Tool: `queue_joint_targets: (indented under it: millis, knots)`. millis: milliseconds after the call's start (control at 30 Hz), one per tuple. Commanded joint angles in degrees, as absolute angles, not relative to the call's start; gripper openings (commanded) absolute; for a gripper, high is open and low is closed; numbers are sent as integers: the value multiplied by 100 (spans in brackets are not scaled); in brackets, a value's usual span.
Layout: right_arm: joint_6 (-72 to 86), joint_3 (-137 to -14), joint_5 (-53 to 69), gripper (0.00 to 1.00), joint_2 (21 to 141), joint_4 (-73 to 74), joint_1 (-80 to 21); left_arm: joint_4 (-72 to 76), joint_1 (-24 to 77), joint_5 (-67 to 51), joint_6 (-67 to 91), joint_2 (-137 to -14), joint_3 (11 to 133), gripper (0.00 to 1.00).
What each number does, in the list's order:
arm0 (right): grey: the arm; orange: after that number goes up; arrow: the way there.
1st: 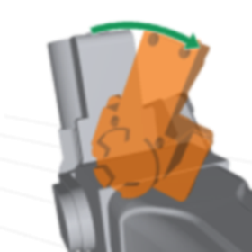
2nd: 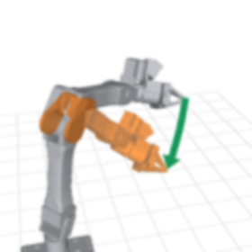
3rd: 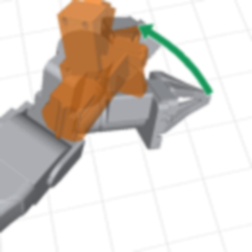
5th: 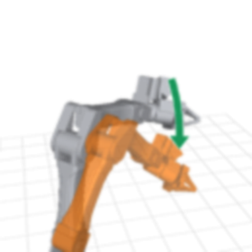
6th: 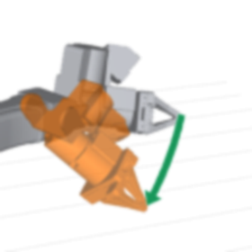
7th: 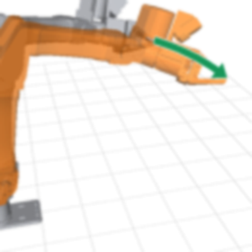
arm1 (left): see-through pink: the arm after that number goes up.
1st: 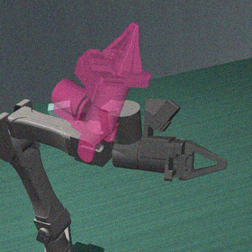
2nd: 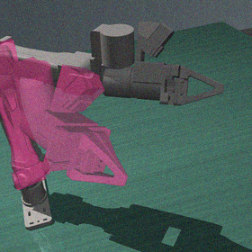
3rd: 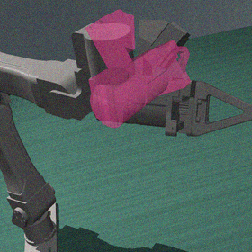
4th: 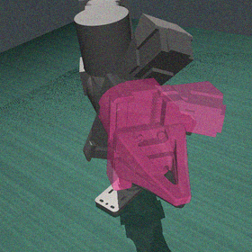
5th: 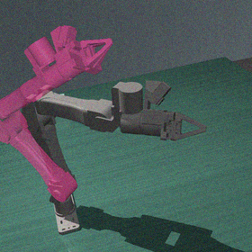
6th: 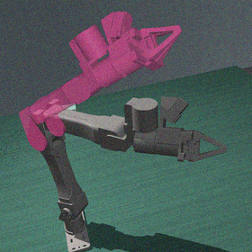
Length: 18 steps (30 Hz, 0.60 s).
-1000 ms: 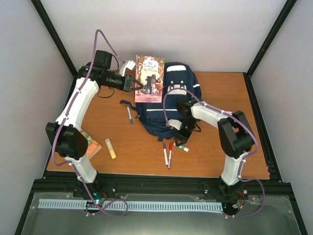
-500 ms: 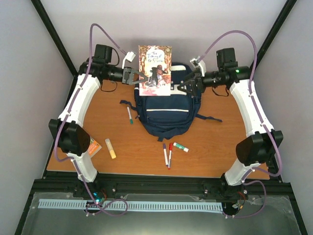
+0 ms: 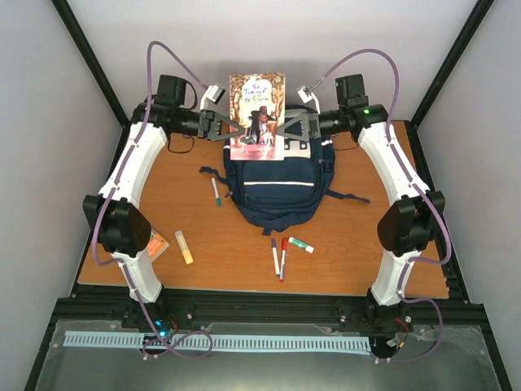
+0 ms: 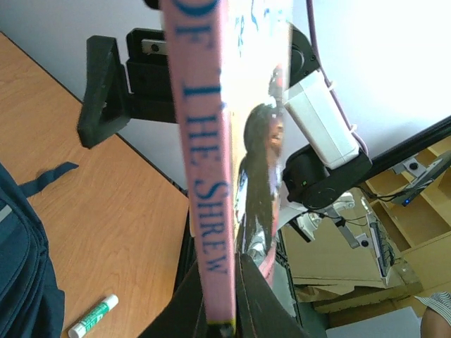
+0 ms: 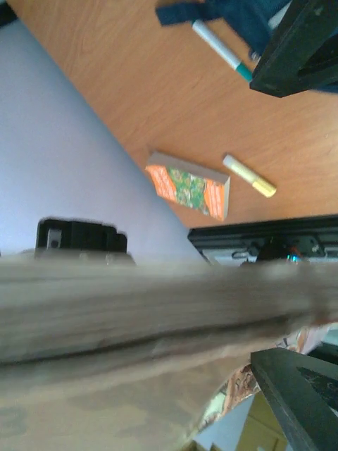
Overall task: Pack the student bag
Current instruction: Place the book in the student bag.
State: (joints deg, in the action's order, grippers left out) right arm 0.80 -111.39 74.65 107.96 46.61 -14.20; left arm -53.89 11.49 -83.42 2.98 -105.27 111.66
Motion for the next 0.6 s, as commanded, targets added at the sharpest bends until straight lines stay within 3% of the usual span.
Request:
queue_joint_targets:
  millis: [0,567]
  knots:
    - [1185,-11373,8044,100,10697,3929,-1672,-5256,1195,-8222,425,-10392,11101,1]
    - [1326,-11101,8569,96,10174,4122,-1632,-5171,1195,-7744,455,-10492,11092,1]
